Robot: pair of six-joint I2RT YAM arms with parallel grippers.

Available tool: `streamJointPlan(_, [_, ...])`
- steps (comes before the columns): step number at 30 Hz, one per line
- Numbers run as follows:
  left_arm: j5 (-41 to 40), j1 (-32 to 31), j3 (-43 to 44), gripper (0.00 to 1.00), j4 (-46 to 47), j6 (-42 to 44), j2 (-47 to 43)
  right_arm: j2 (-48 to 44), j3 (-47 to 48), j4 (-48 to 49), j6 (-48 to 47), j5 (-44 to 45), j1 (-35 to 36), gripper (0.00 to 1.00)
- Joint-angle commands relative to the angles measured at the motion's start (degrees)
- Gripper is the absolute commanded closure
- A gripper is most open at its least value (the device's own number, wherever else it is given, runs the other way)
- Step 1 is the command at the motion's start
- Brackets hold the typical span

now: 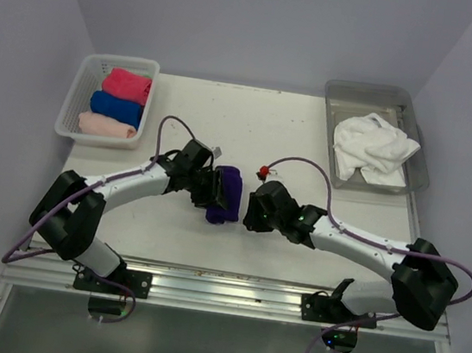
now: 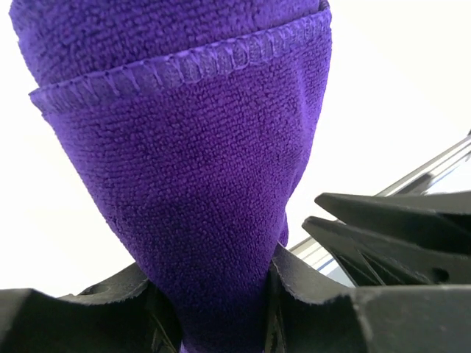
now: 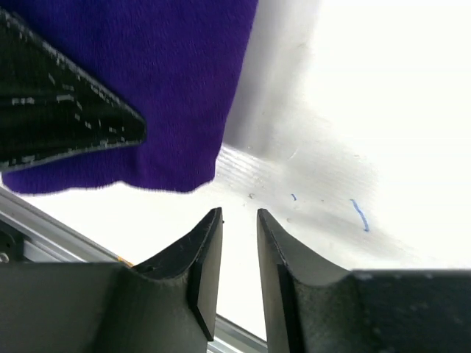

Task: Roll the towels
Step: Place the rolled towel into the container

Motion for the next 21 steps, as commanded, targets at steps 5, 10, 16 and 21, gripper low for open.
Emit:
streamJointPlan(5, [0.58,3.33,7.27,0.71,-1.22,2.82,-4.4,-8.49,-2.76,-4.46,2.04,10.12,0.11,0.66])
streamJointPlan(10, [0.23,6.85,11.06,0.71,-4.91,4.93,-6.25,-7.35,-4.26,-2.7,3.8,8.55,0.03,0.64])
streamJointPlan(16, [0.23,14.14,13.7,0.71,-7.55,7.04,-7.92,-7.08,-4.18,-2.69,4.16,8.28,0.11,0.64])
streamJointPlan(21, [0.49,25.65,15.99,0.71,-8.78,8.98,-7.22,-8.58,-4.79,-4.01,4.07,8.46,0.11,0.63])
